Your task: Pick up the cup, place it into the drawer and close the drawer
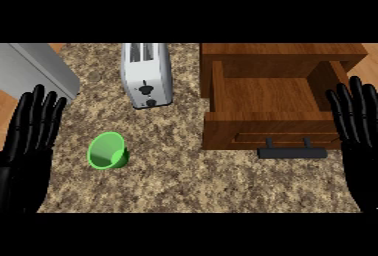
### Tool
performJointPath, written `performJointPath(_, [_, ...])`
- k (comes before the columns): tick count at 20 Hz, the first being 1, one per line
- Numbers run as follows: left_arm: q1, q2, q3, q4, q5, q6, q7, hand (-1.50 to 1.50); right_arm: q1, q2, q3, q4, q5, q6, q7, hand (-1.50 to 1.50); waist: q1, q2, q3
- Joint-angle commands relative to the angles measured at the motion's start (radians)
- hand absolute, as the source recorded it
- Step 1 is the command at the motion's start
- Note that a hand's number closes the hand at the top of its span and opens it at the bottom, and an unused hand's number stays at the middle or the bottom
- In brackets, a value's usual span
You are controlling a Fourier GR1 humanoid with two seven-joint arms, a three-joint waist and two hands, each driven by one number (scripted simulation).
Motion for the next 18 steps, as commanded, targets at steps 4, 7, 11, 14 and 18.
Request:
performJointPath(4, [0.004,0.092,0.071,0.024,0.246,-0.232,-0.087,-1.5,-0.011,0.004,-0.066,0.049,-0.021,-0.003,-0.089,-1.5,0.009,0.028,0.006])
performJointPath(7, [0.042,0.07,0.092,0.094,0.431,-0.255,0.044,-1.5,0.0,-0.01,0.026,0.082,-0.014,0.045,0.029,-1.5,0.023,0.035,0.004])
performJointPath(11, [-0.017,0.114,0.173,0.203,0.523,-0.298,0.064,-1.5,-0.035,-0.013,0.059,0.12,0.014,0.066,0.023,-1.5,0.009,0.029,0.006])
performJointPath(14, [-0.046,0.111,0.191,0.309,0.521,-0.335,0.025,-1.5,-0.133,-0.039,-0.008,0.093,-0.062,0.073,0.151,-1.5,0.006,0.028,0.006])
performJointPath(18, [-0.047,0.083,0.159,0.394,0.37,-0.324,-0.04,-1.5,-0.187,-0.071,-0.071,0.145,-0.094,0.096,0.161,-1.5,0.005,0.028,0.006])
